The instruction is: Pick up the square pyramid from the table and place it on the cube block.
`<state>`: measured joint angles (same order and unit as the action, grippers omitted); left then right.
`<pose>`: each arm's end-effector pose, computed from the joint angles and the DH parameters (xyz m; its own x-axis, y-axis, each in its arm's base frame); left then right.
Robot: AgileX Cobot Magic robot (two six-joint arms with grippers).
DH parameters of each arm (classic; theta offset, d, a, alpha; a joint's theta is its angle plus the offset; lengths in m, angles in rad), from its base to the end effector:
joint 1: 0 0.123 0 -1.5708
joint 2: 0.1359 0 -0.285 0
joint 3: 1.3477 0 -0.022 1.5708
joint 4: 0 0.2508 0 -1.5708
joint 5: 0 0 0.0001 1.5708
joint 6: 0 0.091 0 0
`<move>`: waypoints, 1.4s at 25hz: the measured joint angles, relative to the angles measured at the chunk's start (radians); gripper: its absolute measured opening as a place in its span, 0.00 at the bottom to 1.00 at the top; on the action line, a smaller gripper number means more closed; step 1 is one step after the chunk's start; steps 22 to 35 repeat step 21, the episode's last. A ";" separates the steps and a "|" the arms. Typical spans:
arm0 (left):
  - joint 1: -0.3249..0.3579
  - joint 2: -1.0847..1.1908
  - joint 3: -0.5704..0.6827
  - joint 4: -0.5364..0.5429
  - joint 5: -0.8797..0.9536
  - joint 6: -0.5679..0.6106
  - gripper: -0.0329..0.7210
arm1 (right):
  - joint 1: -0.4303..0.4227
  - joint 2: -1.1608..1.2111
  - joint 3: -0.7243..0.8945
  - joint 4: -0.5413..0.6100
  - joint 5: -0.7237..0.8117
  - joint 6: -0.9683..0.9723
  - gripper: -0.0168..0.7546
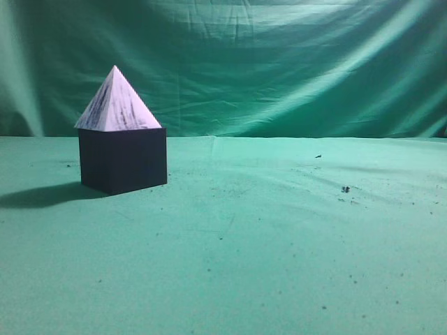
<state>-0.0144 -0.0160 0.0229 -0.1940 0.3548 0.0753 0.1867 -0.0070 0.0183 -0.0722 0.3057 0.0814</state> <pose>0.0527 -0.0069 0.1750 -0.2720 -0.1025 -0.9568 0.0502 0.9914 -0.1205 0.0538 0.0081 0.1798 -0.2252 -0.0298 -0.9739 -0.1620 0.9868 0.0073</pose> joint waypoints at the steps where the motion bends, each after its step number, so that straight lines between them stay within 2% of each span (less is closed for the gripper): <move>1: 0.000 0.000 0.000 0.000 0.000 0.000 0.04 | -0.002 -0.001 0.004 0.000 0.010 0.000 0.02; 6: 0.000 0.000 0.000 0.000 0.000 0.000 0.04 | -0.006 -0.001 0.008 0.002 0.053 -0.008 0.02; 35: 0.000 0.000 0.000 0.000 0.000 0.000 0.04 | -0.006 -0.001 0.008 0.002 0.059 -0.022 0.02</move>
